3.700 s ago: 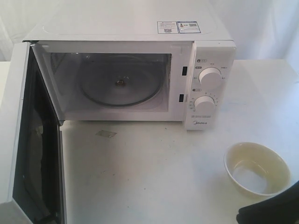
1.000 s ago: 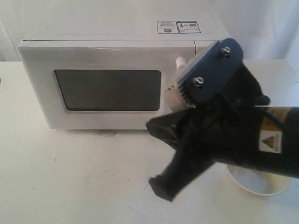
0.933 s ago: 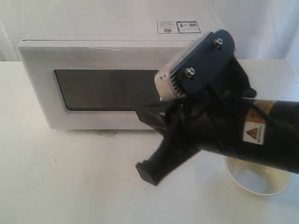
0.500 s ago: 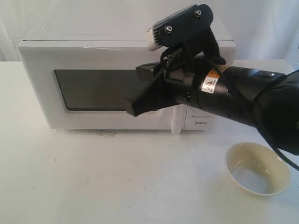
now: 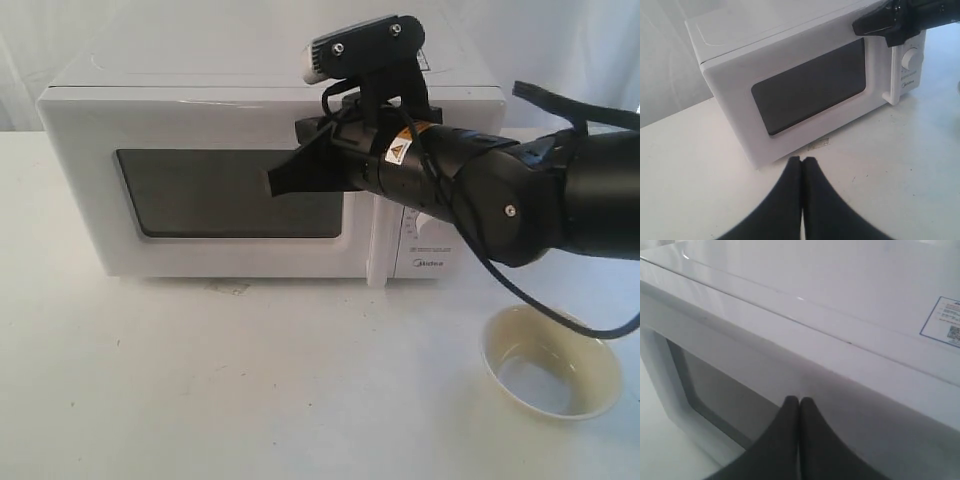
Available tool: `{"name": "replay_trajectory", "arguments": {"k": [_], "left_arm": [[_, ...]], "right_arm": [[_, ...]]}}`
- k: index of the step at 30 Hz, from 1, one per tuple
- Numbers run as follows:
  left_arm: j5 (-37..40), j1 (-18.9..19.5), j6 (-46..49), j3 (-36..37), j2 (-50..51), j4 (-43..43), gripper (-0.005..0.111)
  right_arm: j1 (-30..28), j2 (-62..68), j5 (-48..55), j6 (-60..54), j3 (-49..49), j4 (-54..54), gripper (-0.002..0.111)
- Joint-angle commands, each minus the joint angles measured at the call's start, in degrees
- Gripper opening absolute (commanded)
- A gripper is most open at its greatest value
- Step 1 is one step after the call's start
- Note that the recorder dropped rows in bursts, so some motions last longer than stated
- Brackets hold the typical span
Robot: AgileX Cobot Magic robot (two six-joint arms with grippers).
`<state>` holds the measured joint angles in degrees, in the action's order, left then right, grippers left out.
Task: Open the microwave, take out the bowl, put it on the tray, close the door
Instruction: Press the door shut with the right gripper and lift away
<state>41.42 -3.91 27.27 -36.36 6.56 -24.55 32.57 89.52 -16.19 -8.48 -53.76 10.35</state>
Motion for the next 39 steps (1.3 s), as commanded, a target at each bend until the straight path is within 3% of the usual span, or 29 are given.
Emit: {"name": "replay_trajectory", "arguments": {"k": [1, 8, 14, 20, 39], "left_arm": [[0.2, -0.2, -0.5, 0.4, -0.4, -0.7, 0.0], [0.2, -0.2, -0.3, 0.4, -0.4, -0.7, 0.0], [0.2, -0.2, -0.3, 0.4, -0.4, -0.7, 0.0], [0.2, -0.2, -0.3, 0.4, -0.4, -0.7, 0.0], [0.2, -0.2, -0.3, 0.4, -0.4, -0.7, 0.0]], "right_arm": [[-1.2, 1.8, -0.6, -0.3, -2.1, 0.6, 0.0], [-2.4, 1.9, 1.9, -0.3, -2.7, 0.5, 0.0], [-2.2, -6.6, 22.9, -1.9, -2.6, 0.2, 0.0], [-0.6, -27.5, 36.1, 3.8, 3.1, 2.3, 0.0], [-0.6, -51.3, 37.5, 4.7, 3.1, 2.2, 0.0]]}}
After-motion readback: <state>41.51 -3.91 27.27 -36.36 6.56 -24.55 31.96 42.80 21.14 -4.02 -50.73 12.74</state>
